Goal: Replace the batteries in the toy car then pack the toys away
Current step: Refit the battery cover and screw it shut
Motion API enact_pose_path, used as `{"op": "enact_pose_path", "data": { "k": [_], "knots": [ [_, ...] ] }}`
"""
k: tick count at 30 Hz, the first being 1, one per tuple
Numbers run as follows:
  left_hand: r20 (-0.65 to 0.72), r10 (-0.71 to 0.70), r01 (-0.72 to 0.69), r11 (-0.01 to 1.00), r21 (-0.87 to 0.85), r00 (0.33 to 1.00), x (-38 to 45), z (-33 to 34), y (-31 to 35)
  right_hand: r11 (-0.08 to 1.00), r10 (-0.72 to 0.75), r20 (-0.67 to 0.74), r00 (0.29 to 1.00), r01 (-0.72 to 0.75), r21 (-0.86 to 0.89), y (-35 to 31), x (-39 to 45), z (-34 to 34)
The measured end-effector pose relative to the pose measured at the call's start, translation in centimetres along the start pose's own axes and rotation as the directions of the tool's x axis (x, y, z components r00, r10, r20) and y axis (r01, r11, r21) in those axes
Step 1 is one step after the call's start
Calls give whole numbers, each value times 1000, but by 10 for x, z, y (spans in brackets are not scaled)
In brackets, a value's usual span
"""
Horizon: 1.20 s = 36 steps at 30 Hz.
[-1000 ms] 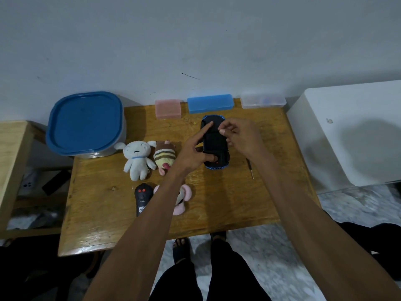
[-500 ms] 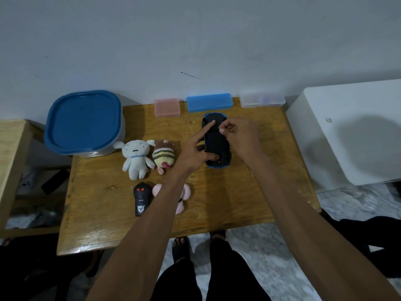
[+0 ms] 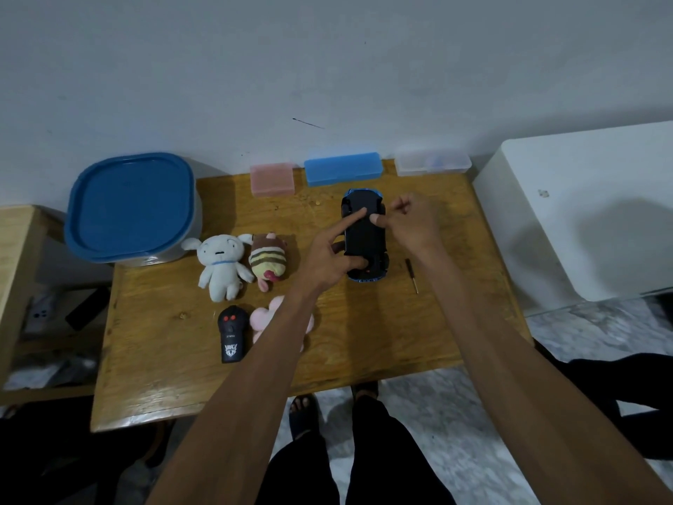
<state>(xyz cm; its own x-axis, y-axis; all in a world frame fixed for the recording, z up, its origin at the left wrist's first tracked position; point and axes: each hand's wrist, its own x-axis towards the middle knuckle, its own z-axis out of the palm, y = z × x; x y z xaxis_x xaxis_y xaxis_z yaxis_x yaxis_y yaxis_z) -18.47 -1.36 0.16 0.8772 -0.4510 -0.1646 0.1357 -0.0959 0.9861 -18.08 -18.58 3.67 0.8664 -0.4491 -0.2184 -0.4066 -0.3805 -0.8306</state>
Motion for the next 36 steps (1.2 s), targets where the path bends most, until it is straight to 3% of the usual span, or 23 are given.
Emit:
{"op": "enact_pose_path", "data": {
  "k": [2,5,7,10,12,20,23,26,29,32,36],
  "knots": [
    [-16,-34,33,999,-26,999,0,4,0,999,-13,-19,1000,14,52,10,-3,-4],
    [-30,-68,66,995,-74,997,-1,6,-3,995,81,-129,988,-72,69,33,-4,-13],
    [-33,-72,69,994,-79,997,-1,6,-7,983,181,-137,974,-183,-2,55,-4,-17],
    [-34,-84,81,994,-77,996,-3,6,-12,941,276,-33,960,-278,-196,91,-7,-16],
    [-38,-88,86,995,-58,995,-4,6,-16,914,280,13,960,-262,-310,109,-10,-12],
    [-61,-126,121,990,-74,990,-7,4,-26,850,261,-10,965,-234,-472,117,-5,5],
    [-58,-120,117,991,-61,991,-6,3,-28,890,310,-7,951,-292,-351,104,1,1],
    [-70,-135,129,988,-83,988,-4,2,-25,946,317,-33,948,-313,86,78,6,-7],
    [-78,-125,119,989,-84,989,0,1,-20,880,227,-23,974,-194,434,45,6,-17],
    [-71,-105,100,993,-65,992,2,-1,-17,853,77,-23,997,-54,520,18,5,-20],
    [-78,-118,112,991,-68,990,4,-2,-14,865,-35,-13,999,37,500,-1,0,-12]
  ]
}}
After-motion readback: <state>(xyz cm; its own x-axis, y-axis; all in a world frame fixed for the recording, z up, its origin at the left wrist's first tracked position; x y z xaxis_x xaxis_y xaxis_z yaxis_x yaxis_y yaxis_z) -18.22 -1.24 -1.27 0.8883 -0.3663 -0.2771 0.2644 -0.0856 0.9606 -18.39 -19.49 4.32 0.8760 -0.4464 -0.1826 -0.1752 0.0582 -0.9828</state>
